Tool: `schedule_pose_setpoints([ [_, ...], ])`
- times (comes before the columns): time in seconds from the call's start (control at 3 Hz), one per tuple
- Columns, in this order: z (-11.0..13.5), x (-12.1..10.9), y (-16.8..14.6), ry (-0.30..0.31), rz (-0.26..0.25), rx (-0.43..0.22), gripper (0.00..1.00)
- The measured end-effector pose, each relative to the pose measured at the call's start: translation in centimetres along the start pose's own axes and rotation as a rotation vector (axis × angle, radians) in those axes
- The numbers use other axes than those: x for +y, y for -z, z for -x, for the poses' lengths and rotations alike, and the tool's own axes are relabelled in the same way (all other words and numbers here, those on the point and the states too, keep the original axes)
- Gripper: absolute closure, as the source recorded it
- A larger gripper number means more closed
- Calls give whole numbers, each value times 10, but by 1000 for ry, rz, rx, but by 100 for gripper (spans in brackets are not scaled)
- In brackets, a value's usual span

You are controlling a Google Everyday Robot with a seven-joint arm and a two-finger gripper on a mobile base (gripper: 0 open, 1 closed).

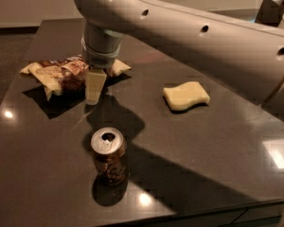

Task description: Move brown chip bag near orange can

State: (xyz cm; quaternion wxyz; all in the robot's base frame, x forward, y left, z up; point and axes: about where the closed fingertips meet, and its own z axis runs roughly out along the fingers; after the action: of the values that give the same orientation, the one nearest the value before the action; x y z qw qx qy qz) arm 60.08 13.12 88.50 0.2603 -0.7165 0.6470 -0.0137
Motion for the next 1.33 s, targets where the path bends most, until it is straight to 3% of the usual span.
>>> schedule_pose_setpoints([
  [0.33,10,3,-8,16,22,-10,15],
  [0.67,19,5,-12,32,36,-22,47],
  [1.33,18,3,-4,30,29,-31,94],
])
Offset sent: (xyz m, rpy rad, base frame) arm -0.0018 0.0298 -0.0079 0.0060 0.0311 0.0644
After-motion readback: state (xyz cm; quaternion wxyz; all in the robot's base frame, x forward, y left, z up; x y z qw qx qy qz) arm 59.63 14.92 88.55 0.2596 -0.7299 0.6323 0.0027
